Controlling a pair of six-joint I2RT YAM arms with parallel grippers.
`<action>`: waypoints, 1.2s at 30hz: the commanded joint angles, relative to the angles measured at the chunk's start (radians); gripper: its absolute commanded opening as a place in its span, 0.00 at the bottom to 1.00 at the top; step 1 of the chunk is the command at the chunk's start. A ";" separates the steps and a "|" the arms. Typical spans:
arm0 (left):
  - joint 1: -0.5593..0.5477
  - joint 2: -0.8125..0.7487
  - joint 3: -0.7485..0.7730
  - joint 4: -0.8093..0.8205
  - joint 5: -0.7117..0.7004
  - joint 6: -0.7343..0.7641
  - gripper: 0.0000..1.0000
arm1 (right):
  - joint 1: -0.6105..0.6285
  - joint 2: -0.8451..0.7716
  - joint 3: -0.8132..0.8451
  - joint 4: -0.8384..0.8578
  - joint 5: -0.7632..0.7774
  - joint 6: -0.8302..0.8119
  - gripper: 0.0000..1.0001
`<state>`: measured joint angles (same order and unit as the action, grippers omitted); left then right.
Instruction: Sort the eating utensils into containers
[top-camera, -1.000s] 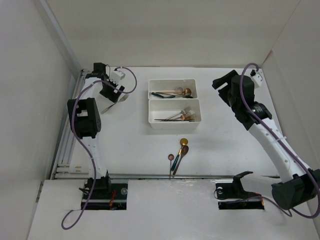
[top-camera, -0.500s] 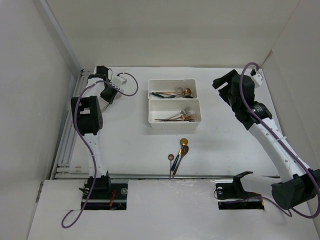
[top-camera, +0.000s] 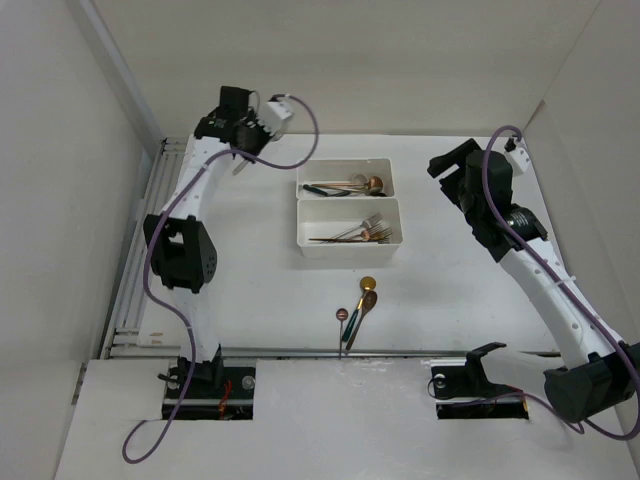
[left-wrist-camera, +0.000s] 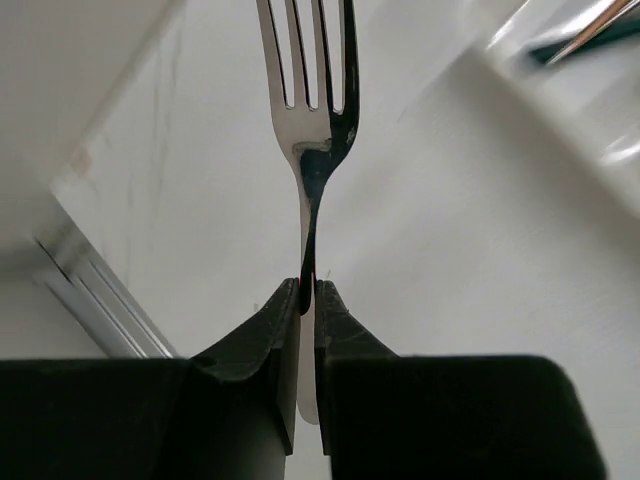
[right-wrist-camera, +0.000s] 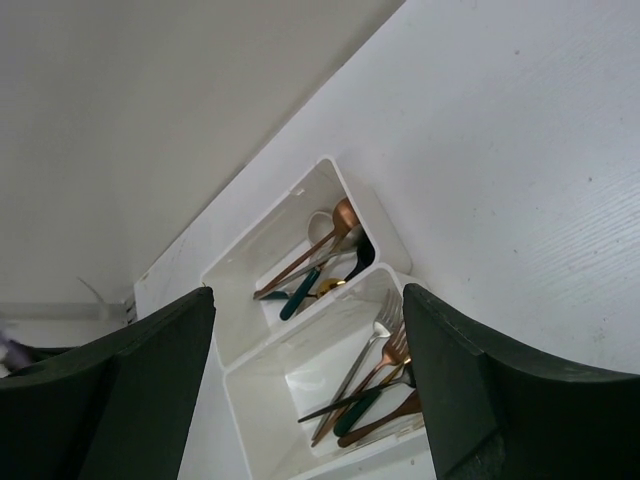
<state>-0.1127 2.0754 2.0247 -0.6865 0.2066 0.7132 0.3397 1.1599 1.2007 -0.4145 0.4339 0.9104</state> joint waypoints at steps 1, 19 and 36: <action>-0.200 -0.256 -0.016 0.080 0.073 -0.017 0.00 | -0.005 -0.054 0.022 0.022 0.026 -0.019 0.81; -0.604 -0.215 -0.385 0.237 -0.055 0.017 0.00 | -0.005 -0.218 -0.079 -0.056 0.078 0.008 0.81; -0.562 -0.323 -0.221 0.280 -0.310 -0.610 0.69 | -0.005 -0.270 -0.089 -0.098 0.075 0.008 0.81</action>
<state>-0.7109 1.8999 1.7531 -0.3862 -0.0921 0.3851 0.3397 0.9062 1.1149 -0.5087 0.5079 0.9169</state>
